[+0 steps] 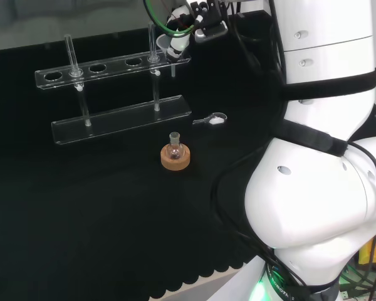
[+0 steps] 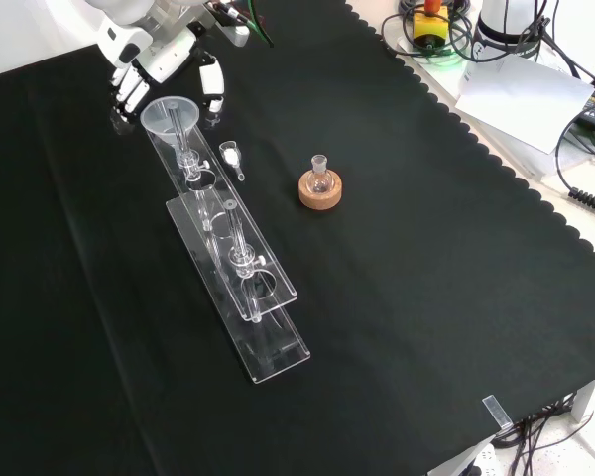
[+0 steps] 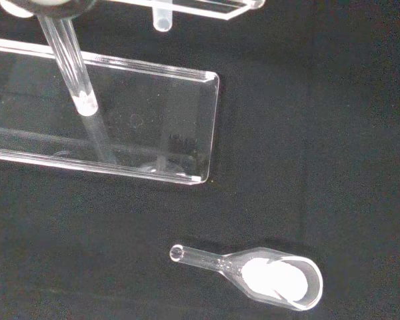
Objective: Pick up the funnel from the transparent funnel stand.
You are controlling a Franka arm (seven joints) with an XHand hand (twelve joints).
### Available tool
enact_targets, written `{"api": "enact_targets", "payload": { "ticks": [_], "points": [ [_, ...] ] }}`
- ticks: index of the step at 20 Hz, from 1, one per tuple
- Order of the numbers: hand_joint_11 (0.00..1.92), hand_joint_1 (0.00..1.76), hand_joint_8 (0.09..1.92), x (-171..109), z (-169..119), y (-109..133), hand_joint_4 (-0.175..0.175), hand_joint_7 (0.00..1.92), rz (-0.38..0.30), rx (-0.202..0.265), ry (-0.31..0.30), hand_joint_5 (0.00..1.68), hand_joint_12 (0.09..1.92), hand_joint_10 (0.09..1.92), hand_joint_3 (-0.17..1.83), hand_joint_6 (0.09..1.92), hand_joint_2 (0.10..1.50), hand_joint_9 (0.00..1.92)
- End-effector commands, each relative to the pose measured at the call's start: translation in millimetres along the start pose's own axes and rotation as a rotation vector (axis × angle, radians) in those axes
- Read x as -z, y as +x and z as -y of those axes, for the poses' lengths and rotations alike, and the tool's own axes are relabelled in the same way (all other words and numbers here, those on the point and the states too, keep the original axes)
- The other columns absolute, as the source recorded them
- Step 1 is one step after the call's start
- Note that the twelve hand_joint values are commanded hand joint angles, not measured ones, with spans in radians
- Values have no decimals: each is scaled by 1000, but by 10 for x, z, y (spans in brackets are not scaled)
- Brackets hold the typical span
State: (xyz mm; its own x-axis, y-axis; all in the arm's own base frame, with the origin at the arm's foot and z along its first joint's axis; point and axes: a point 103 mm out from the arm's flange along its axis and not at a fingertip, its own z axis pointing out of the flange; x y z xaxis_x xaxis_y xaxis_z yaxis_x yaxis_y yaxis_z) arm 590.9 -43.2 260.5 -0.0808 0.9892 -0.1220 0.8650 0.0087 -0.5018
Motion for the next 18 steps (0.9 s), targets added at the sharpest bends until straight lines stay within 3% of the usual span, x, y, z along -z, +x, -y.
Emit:
{"api": "enact_targets", "payload": {
  "ticks": [1, 5, 8, 12, 18],
  "points": [
    [223, 729, 671, 10, -7, 70, -51, 142, 41, -3, -59, 387, 1510, 681, 516, 87, 660, 494],
    [324, 748, 658, 57, 12, 102, -39, 318, 86, -19, -137, 566, 1438, 591, 536, 104, 702, 649],
    [400, 769, 626, 136, 69, 113, -25, 413, 101, -19, -177, 669, 1383, 526, 547, 256, 740, 745],
    [428, 779, 618, 291, 212, 84, -21, 444, 96, -28, -194, 616, 1370, 491, 562, 523, 752, 787],
    [430, 782, 624, 518, 544, 15, -22, 438, 116, -54, -217, 584, 1368, 495, 575, 625, 750, 794]
  ]
}}
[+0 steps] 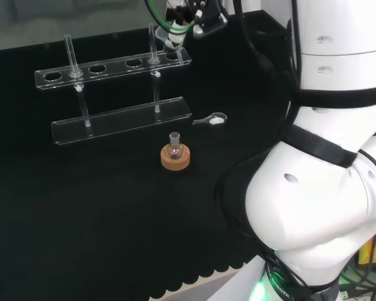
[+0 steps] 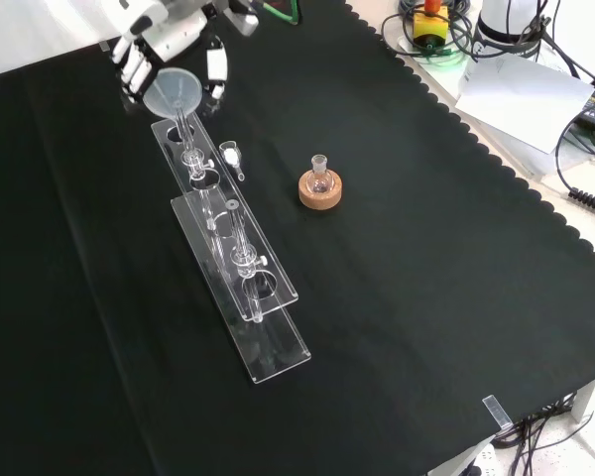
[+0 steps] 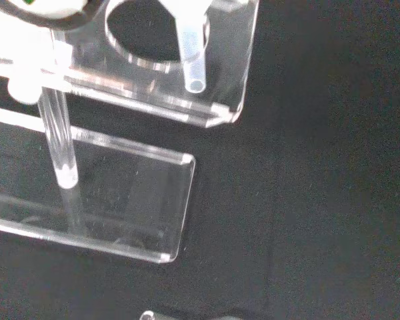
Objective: Pick up the funnel from the transparent funnel stand.
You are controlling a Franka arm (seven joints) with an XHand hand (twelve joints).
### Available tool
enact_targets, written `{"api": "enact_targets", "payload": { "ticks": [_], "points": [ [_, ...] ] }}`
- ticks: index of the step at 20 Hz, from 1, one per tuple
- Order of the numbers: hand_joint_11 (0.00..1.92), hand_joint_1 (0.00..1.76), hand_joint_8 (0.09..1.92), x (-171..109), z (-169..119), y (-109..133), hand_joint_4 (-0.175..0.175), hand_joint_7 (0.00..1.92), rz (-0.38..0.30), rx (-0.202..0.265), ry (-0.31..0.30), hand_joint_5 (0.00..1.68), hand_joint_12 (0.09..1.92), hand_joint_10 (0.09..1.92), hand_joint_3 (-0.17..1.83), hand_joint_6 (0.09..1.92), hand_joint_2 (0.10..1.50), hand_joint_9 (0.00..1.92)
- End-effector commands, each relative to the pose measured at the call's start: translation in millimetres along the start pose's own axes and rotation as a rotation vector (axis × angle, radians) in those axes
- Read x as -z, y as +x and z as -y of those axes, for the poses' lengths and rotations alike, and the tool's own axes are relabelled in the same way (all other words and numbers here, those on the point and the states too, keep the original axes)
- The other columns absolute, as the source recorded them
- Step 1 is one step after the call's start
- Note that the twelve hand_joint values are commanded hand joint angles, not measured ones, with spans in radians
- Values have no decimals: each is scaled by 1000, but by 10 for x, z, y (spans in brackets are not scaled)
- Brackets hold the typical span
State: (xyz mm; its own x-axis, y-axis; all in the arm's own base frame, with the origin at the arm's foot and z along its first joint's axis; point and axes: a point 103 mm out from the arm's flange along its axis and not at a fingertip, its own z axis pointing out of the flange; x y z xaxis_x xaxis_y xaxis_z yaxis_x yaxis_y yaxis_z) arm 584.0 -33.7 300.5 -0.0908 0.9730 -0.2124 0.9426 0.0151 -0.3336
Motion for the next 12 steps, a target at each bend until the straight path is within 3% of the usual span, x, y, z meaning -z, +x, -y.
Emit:
{"api": "enact_targets", "payload": {
  "ticks": [1, 12],
  "points": [
    [430, 782, 624, 268, 296, -72, -22, 437, 32, -29, -36, 583, 1368, 496, 576, 628, 750, 797],
    [453, 785, 635, 385, 841, -38, -25, 440, 36, -67, -62, 572, 1346, 507, 587, 659, 749, 859]
  ]
}}
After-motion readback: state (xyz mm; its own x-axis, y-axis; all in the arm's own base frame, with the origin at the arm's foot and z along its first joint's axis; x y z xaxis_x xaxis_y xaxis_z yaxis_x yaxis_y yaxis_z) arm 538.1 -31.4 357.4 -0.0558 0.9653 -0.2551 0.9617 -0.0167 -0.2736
